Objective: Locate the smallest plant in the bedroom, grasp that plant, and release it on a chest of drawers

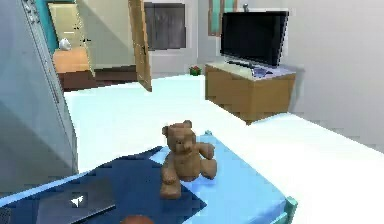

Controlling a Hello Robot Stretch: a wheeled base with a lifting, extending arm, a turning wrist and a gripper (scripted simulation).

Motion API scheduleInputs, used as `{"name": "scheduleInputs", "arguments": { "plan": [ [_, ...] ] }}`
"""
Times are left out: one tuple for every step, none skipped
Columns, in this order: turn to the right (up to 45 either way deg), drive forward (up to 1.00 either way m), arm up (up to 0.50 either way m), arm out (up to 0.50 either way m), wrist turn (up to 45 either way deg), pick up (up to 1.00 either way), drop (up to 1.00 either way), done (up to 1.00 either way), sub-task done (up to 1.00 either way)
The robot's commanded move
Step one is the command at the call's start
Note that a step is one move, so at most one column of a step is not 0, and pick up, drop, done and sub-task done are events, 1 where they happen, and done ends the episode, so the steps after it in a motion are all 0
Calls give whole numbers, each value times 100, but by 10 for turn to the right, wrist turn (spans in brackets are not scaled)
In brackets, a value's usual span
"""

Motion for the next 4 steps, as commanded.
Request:
{"name": "scheduleInputs", "arguments": {
  "plan": [
    [450,0,0,0,0,0,0,0,0],
    [150,0,0,0,0,0,0,0,0],
    [0,5,0,0,0,0,0,0,0],
    [-450,0,0,0,0,0,0,0,0]
  ]
}}
